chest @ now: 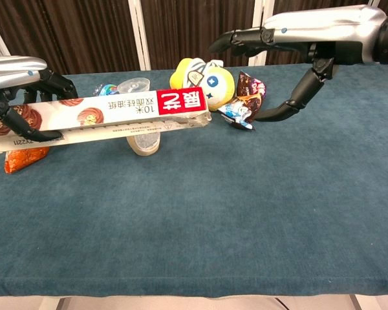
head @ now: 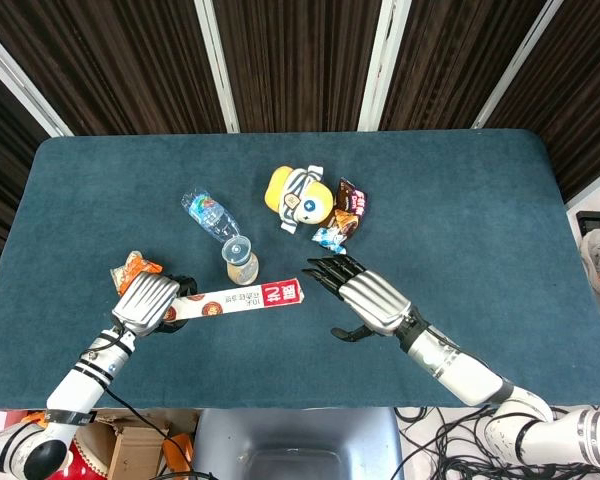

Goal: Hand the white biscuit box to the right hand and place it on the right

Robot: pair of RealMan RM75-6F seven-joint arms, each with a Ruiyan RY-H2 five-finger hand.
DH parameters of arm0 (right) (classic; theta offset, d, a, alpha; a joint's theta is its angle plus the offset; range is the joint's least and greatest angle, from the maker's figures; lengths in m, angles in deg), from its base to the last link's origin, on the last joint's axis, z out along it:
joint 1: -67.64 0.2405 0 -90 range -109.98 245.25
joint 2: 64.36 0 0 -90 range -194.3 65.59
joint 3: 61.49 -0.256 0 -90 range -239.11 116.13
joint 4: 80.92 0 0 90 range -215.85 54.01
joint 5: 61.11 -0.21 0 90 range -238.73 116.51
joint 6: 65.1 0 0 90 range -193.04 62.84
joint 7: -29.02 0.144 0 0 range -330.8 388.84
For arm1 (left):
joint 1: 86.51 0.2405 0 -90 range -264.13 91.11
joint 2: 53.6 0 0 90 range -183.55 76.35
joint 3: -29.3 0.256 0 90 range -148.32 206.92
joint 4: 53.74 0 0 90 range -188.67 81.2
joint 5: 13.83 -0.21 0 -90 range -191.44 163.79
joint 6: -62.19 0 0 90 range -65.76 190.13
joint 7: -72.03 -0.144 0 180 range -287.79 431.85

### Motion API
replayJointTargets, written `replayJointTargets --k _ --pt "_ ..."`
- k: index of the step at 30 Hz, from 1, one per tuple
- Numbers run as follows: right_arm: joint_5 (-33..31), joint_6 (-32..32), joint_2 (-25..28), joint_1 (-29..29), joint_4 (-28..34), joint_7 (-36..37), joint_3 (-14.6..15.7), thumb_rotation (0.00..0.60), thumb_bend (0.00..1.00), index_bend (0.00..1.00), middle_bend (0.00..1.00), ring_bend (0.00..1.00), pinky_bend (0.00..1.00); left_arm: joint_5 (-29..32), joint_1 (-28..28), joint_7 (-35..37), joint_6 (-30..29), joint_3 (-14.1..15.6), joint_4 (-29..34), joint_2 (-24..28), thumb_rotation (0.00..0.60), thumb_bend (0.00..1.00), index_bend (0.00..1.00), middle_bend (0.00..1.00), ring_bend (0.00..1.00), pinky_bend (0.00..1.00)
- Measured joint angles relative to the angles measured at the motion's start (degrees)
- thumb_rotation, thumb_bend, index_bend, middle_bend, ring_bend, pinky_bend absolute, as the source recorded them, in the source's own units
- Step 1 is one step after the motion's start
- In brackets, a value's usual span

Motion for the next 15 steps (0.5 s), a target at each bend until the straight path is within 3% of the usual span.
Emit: replayJointTargets --k 9,15 --pt "-0.55 0.05 -1.33 0.9 -1.41 -0.48 0.66 0.6 0.18 0.0 0.0 0.0 0.04 -0.09 -0.17 0.21 -0.02 0.03 -0.43 -0.39 0.6 0.32 0.6 0.63 0.55 0.76" --pt "-2.46 -1.55 -7.09 4.03 -4.98 -0.73 -0.3 0.6 0.18 0.0 0.07 0.0 0.05 -1.79 -0.26 1.65 -0.31 -0.32 0.16 -0.64 0.6 0.32 0.61 0.64 0.55 0.76"
